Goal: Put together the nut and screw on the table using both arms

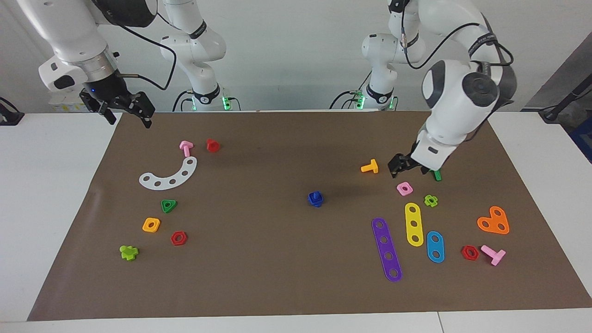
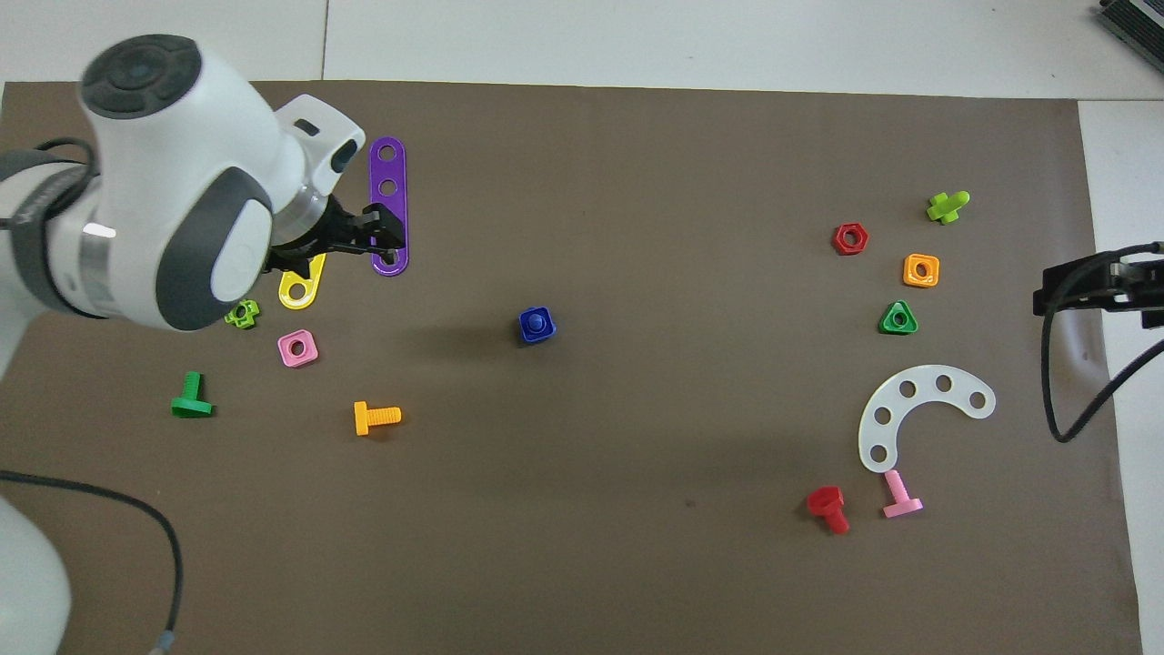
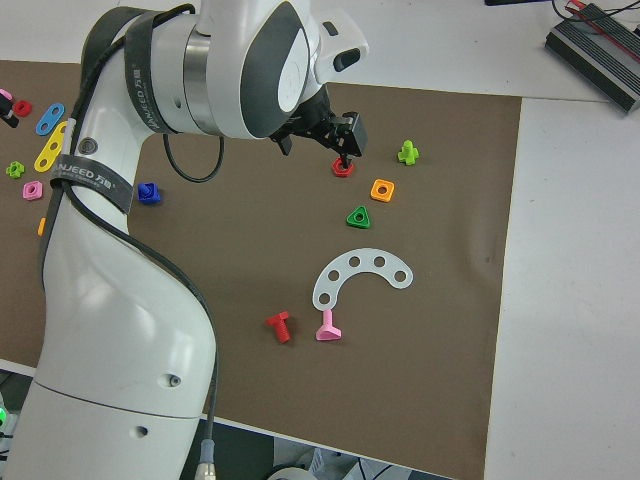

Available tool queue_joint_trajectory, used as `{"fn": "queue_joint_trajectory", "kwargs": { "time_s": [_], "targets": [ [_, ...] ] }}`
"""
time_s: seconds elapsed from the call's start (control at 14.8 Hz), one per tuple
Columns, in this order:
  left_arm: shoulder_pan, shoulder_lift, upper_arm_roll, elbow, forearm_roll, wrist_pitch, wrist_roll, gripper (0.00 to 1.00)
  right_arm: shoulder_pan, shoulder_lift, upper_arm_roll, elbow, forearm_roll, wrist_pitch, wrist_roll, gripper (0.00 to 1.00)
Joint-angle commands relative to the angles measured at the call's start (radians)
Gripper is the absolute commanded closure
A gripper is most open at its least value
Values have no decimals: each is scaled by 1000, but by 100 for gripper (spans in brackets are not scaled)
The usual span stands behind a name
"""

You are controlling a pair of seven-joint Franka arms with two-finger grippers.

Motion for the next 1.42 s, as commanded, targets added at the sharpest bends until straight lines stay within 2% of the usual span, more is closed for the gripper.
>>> {"fn": "queue_joint_trajectory", "kwargs": {
  "time_s": [0.0,0.34,0.61,0.95,1.35],
  "targets": [
    [79,-65,-11,-54,10,-55,134,0,1,-15,-7,-12,13,-11,-13,0],
    [143,-228,-9,-167,20,-68,197,0,1,-15,-7,-10,13,-11,-13,0],
    [125,-263,-15,-166,87,-86,171,0,1,-15,-7,-12,13,-11,-13,0],
    [110,-294,-21,-158,87,-94,141,0,1,-15,-7,-12,13,-11,-13,0],
    [113,-286,-21,-151,84,-4,145,0,1,-15,-7,-12,13,-11,-13,0]
  ]
}}
